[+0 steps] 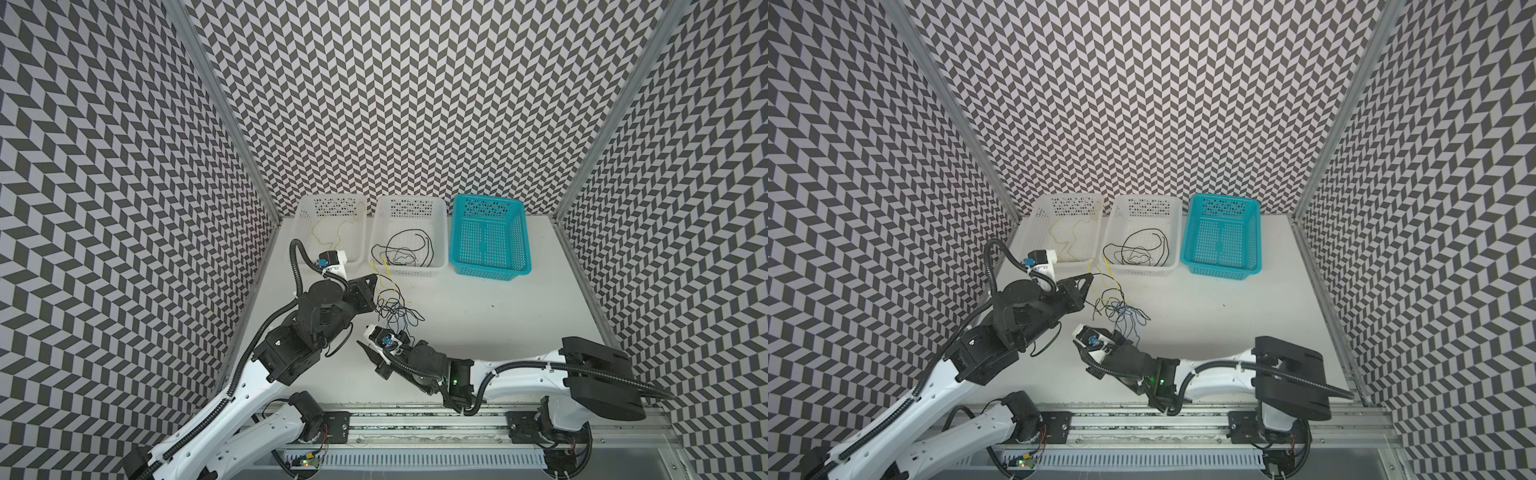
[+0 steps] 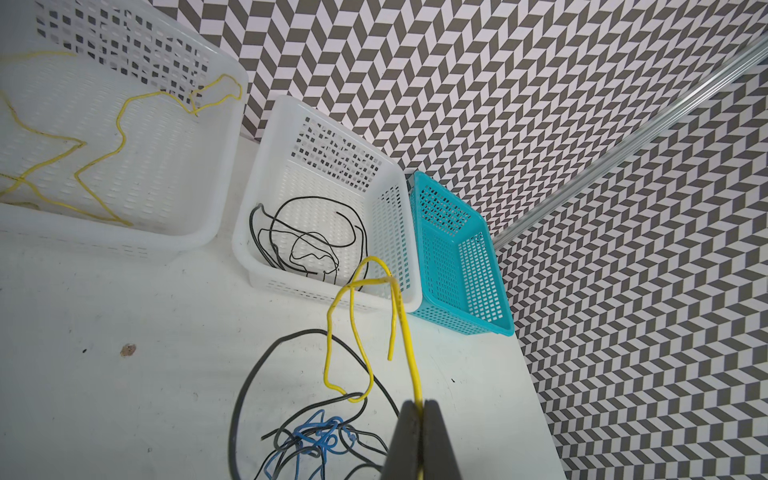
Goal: Untangle the cables
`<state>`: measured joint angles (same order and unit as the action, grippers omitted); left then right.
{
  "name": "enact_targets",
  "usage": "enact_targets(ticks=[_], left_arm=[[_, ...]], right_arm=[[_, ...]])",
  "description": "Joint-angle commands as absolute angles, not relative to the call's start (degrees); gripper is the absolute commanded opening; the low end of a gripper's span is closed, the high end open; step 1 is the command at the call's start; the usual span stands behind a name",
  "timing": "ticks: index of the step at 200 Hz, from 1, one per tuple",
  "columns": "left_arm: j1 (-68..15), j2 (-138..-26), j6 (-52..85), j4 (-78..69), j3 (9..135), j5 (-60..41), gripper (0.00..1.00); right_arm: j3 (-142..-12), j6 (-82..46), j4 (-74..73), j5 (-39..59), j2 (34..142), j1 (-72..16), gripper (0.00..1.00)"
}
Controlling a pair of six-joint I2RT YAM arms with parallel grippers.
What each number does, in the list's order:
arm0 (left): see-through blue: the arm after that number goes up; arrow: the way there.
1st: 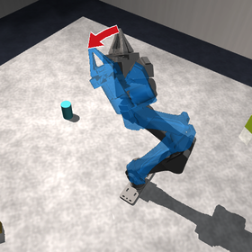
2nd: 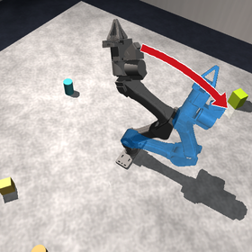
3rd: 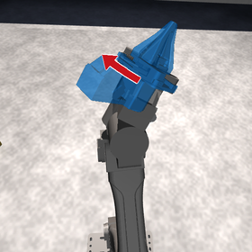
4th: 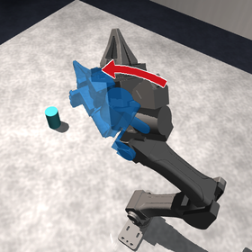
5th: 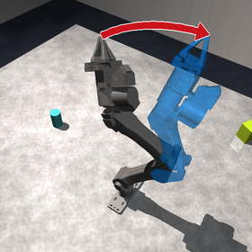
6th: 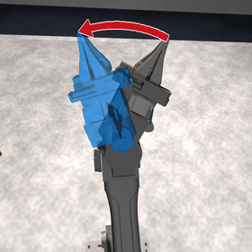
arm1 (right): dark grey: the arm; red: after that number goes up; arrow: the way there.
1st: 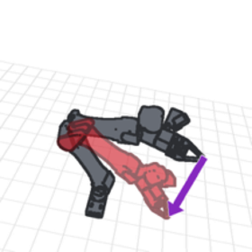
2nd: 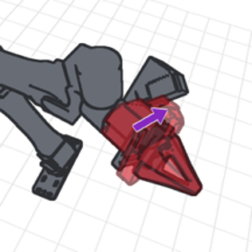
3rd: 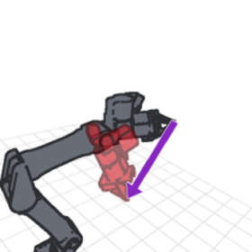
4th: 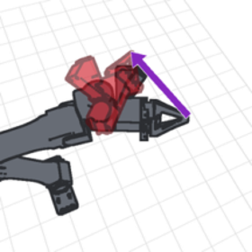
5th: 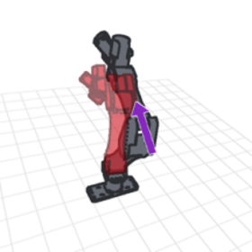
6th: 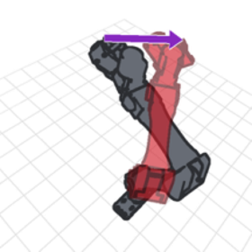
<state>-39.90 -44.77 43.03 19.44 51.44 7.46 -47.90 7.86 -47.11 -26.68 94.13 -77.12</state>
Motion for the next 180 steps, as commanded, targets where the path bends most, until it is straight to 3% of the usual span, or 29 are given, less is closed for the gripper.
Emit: enact_targets(ticks=[1, 121, 180], left_arm=[[-39.99, -43.64, 45.69, 20.16, 54.05, 8.44, 0.0], [-40.25, -44.63, 48.94, 23.99, 56.6, 8.8, 0.0], [-40.24, -45.04, 49.13, 25.0, 57.88, 8.46, 0.0]], right_arm=[[-48.14, 19.37, -62.23, -33.69, 96.97, -78.97, 0.38], [-54.38, 44.52, -80.89, -44.6, 108.13, -81.38, 0.38], [-56.98, 40.57, -75.05, -48.56, 107.39, -80.33, 0.36]])
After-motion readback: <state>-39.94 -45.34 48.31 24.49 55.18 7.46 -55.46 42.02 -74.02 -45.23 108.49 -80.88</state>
